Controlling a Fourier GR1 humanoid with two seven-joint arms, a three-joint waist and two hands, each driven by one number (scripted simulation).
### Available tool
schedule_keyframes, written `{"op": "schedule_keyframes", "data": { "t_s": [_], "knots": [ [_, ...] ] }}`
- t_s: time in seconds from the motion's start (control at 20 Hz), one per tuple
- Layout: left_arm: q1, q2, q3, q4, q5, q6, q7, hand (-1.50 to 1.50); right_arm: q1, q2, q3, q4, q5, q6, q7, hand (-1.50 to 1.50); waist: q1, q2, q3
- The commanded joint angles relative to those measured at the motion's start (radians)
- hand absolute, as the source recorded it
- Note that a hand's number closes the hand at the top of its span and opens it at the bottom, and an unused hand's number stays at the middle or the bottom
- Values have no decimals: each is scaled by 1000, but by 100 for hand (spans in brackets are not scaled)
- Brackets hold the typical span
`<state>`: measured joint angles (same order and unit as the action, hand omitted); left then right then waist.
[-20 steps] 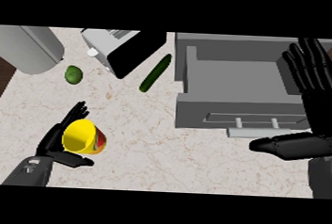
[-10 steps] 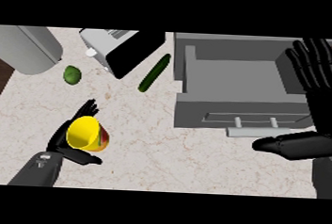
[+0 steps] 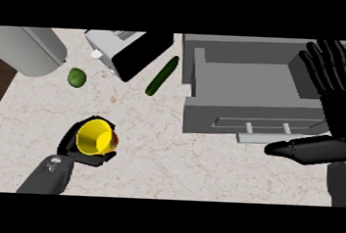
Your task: Pick up the cup, place it into the drawer and close the drawer
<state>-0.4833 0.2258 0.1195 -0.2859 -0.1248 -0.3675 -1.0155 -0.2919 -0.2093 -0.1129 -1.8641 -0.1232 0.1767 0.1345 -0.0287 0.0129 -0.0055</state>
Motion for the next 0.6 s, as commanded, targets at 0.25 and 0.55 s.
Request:
{"op": "schedule_keyframes", "data": {
  "t_s": [0.25,0.55],
  "knots": [
    [-21,-49,33,-61,54,-114,-213,150,16,-8,-31,31,-15,14,-37,-150,5,-3,1],
    [6,-95,213,-101,207,193,-192,150,26,-26,-51,1,-28,18,-16,-150,21,-10,4]
  ]
}}
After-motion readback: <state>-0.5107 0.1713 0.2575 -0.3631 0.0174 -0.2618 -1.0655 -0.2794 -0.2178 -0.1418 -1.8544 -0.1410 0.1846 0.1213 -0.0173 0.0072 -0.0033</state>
